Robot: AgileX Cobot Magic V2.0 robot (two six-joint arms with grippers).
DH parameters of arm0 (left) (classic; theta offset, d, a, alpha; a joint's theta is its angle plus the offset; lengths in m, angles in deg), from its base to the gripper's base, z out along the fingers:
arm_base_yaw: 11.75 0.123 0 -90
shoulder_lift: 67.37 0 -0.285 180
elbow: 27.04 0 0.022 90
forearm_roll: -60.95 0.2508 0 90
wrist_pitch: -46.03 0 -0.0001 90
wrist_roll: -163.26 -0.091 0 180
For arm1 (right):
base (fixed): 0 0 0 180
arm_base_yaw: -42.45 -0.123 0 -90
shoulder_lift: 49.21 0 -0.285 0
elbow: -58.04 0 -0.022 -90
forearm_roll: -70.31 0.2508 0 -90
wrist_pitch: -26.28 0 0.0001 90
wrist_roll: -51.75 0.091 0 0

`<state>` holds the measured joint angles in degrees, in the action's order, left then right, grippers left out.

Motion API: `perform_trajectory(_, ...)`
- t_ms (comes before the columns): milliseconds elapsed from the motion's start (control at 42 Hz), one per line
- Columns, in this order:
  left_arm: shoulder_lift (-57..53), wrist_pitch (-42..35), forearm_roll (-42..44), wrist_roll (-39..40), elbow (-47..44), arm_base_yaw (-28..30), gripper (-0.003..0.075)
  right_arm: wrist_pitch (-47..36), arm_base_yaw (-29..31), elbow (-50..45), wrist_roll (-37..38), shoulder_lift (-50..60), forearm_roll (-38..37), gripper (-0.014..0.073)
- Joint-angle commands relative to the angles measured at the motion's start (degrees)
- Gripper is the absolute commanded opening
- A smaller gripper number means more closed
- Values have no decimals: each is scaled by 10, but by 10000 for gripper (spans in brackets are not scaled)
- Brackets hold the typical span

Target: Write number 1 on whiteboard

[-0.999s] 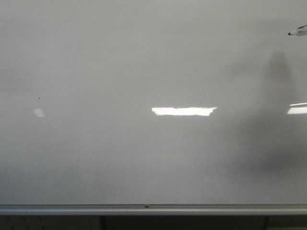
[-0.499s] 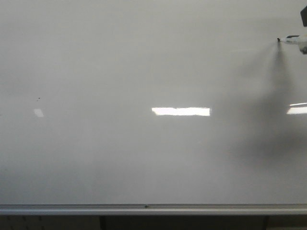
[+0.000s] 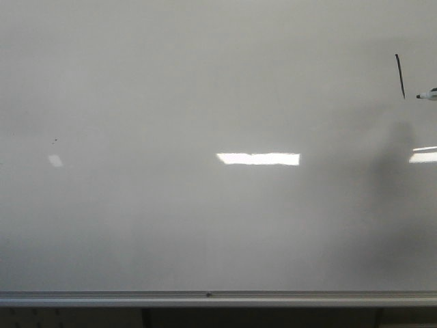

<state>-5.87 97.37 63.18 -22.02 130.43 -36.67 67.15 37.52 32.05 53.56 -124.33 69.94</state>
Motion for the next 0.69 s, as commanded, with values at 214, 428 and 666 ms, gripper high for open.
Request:
perform_trajectory(214,32,30,-124,-237,72,-93,526,357,-104,128,-361,15,196,29)
perform_trajectory(428,96,38,-198,-336,117,-194,526,354,-169,128,-496,15,301,29)
perform_trajectory(666,191,26,-201,-351,184,-280,526,343,-187,128,-519,15,334,29)
